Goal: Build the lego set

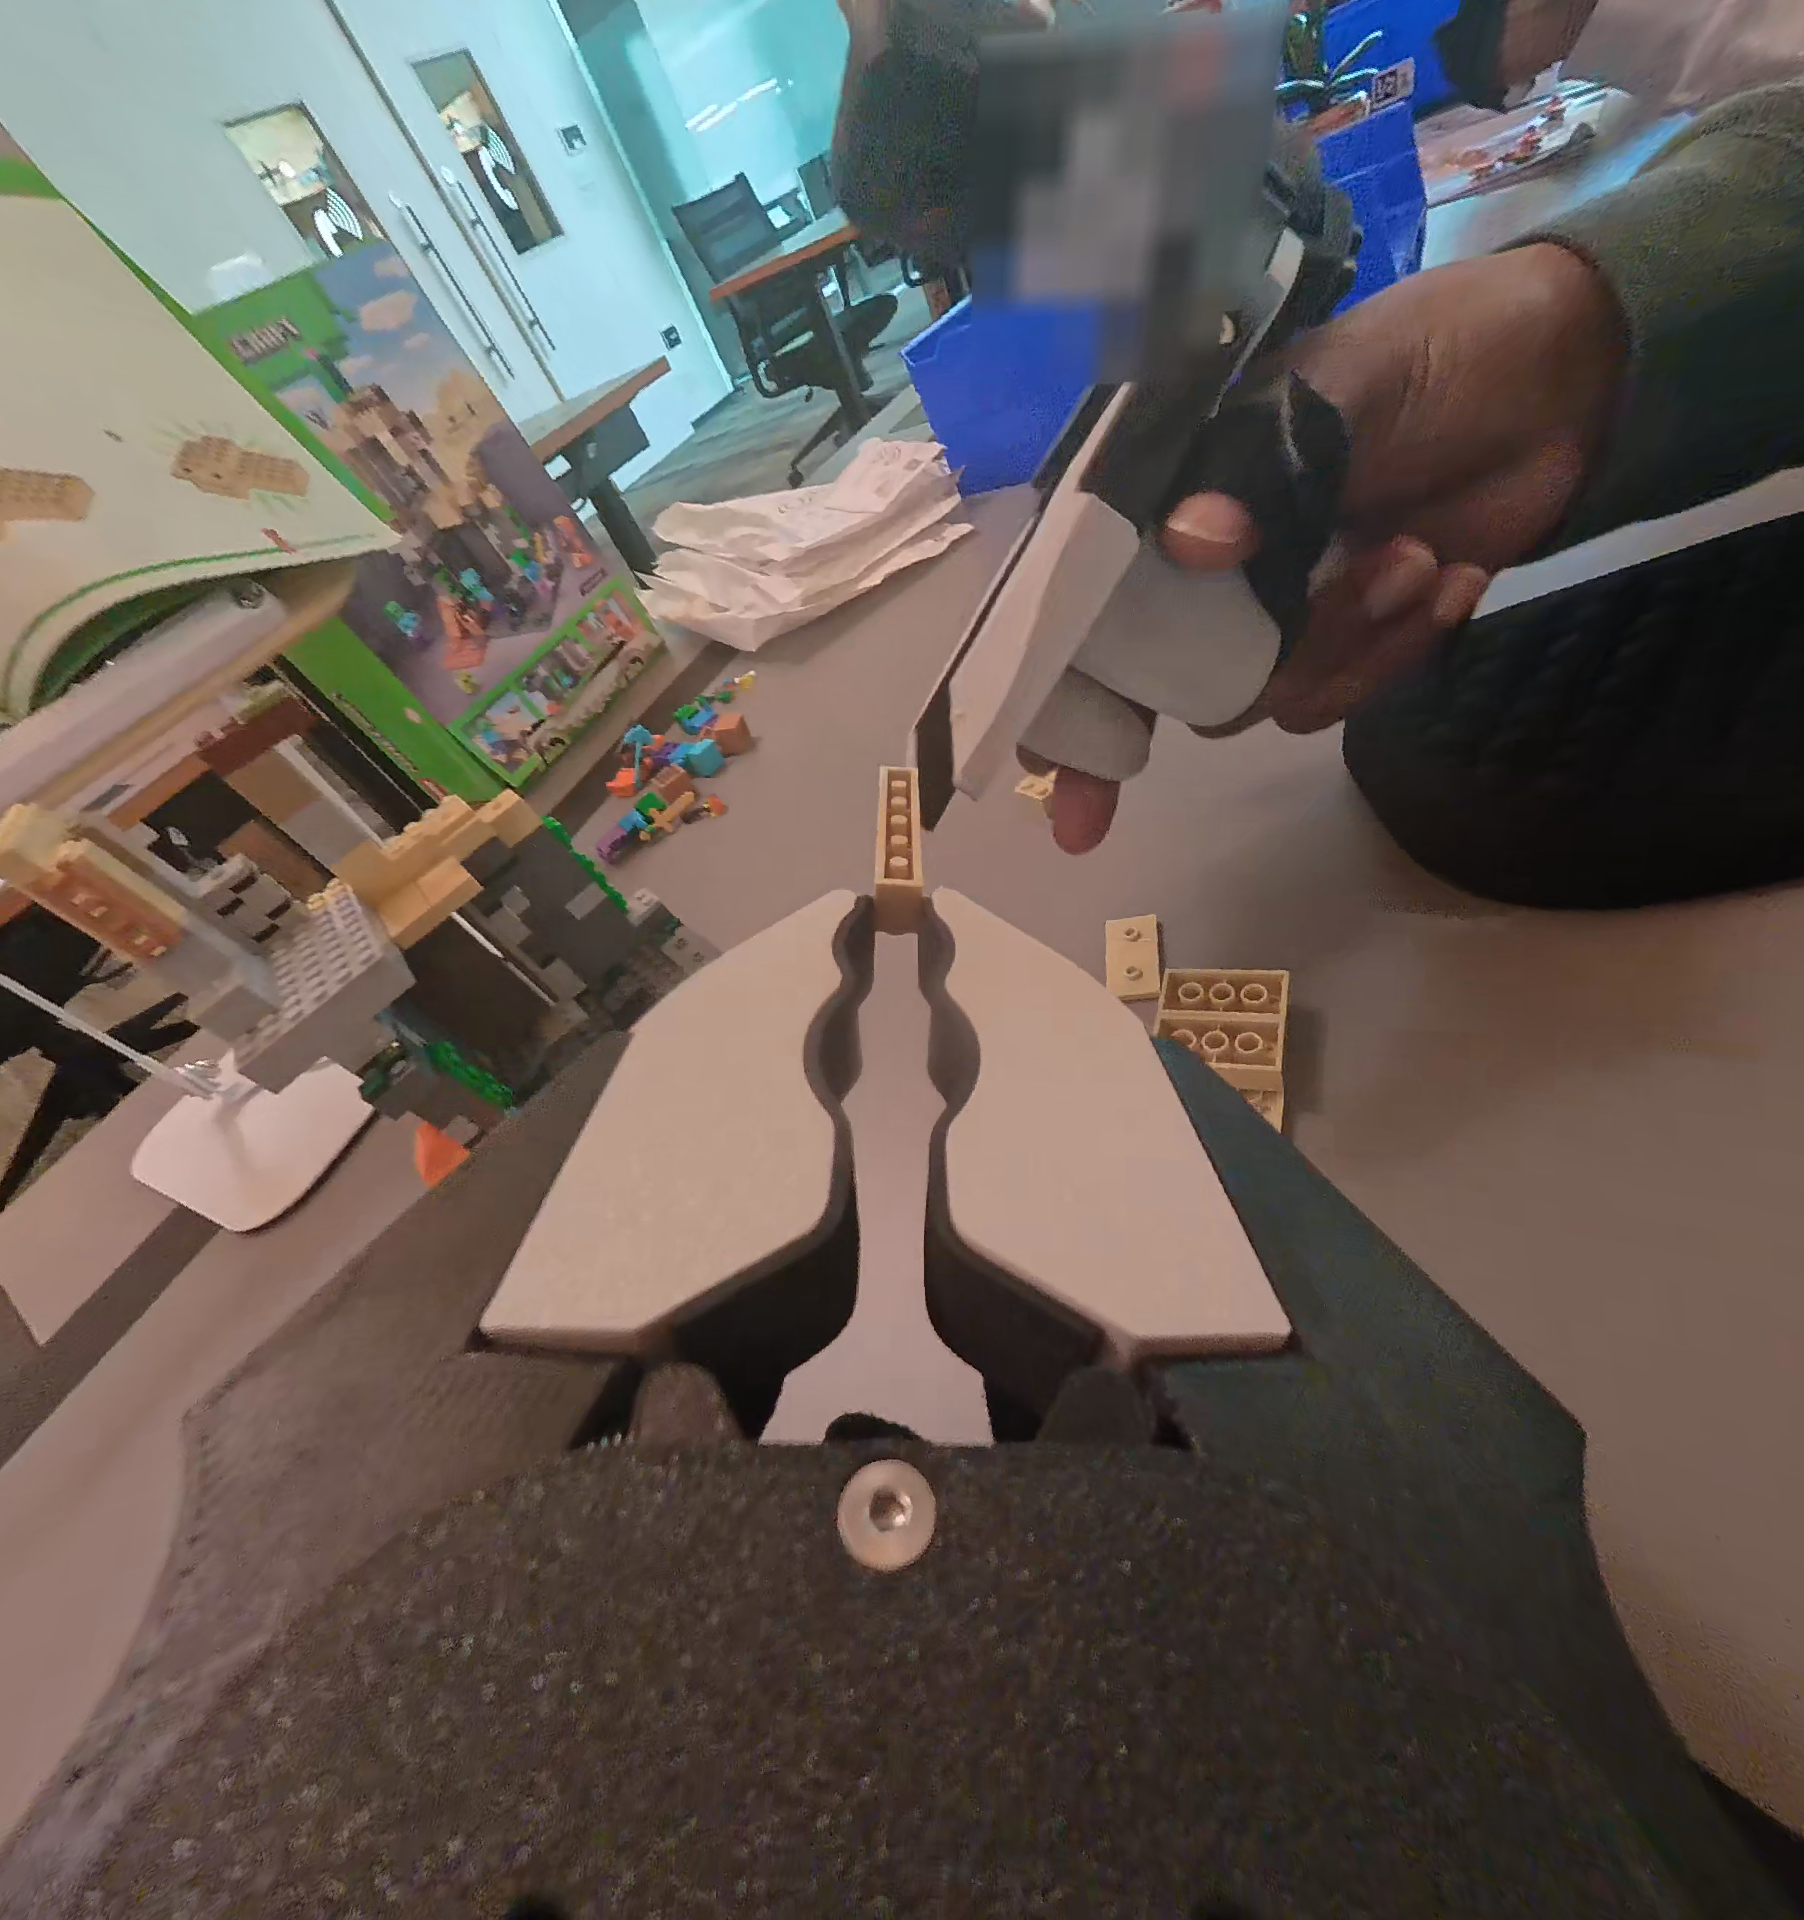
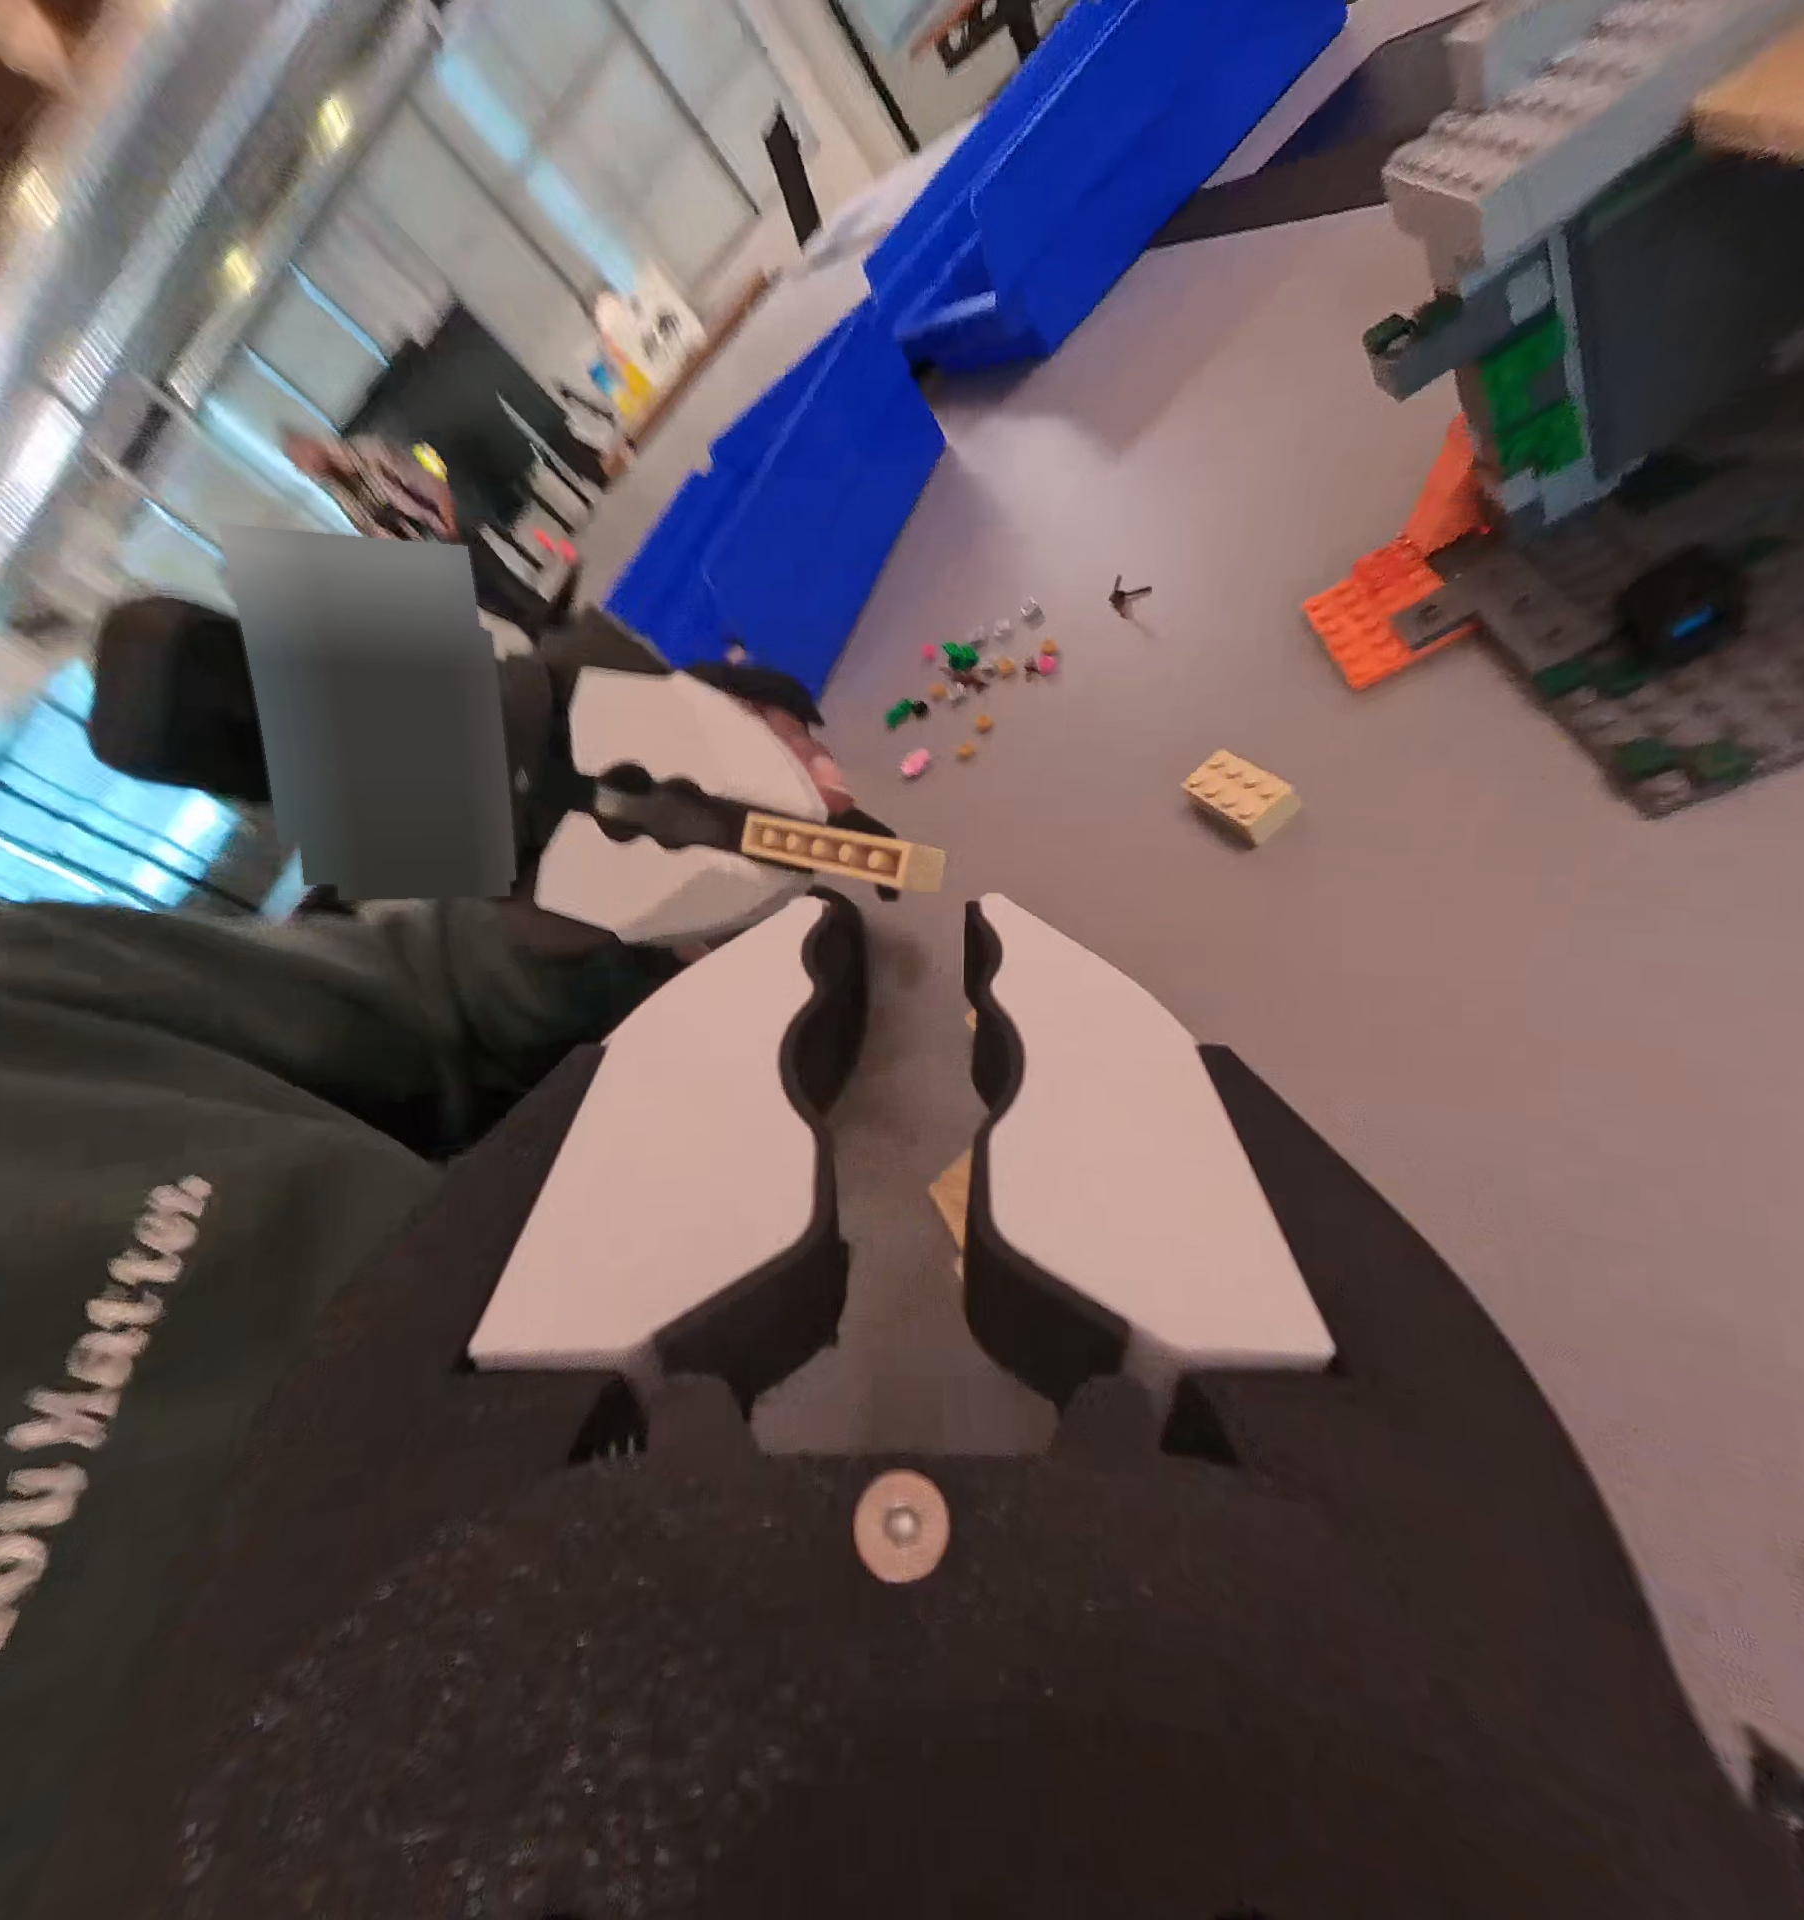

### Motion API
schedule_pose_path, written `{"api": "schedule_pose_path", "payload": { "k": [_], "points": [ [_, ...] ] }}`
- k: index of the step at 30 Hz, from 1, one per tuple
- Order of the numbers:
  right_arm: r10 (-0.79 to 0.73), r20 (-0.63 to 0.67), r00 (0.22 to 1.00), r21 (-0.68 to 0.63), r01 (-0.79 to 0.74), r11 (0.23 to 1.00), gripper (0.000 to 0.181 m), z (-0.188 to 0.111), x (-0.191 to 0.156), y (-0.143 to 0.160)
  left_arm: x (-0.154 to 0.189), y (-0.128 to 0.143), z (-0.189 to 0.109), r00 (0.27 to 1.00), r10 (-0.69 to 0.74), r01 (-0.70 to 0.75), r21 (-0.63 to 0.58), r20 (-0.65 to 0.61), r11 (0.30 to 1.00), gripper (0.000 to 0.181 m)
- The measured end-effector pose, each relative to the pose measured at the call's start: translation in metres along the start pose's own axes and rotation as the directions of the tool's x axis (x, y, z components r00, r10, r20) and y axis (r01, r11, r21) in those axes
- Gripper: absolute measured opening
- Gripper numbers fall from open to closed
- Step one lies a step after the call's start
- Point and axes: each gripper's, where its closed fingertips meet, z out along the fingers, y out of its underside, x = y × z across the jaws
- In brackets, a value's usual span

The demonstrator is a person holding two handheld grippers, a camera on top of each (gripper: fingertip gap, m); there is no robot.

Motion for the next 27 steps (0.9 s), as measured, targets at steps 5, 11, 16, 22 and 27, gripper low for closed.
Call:
{"api": "schedule_pose_path", "payload": {
  "k": [5, 11, 16, 22, 27],
  "points": [
    [0.207, 0.12, 0.971, 0.051, -0.214, 0.975, 0.019, 0.005, -0.007, -0.007, -0.001, -0.007, -0.002, 0.998, 0.04, -0.041, 0.023, 0.038, 0.999, 0.008],
    [0.294, 0.263, 0.919, 0.049, -0.318, 0.947, 0.015, 0.004, -0.016, -0.018, -0.006, -0.01, -0.005, 0.997, 0.039, -0.041, 0.042, 0.06, 0.998, 0.008],
    [0.322, 0.301, 0.897, 0.038, -0.349, 0.936, 0.018, 0.003, -0.02, -0.021, -0.006, -0.013, -0.007, 0.994, 0.067, -0.071, 0.05, 0.085, 0.996, 0.008],
    [0.361, 0.32, 0.876, 0.039, -0.392, 0.919, 0.013, 0.005, -0.016, -0.021, -0.007, -0.014, -0.007, 0.99, 0.094, -0.1, 0.052, 0.103, 0.994, 0.008],
    [0.366, 0.34, 0.866, 0.042, -0.403, 0.914, 0.018, 0.004, -0.018, -0.026, -0.005, -0.016, -0.008, 0.984, 0.133, -0.14, 0.054, 0.121, 0.989, 0.008]
  ]
}}
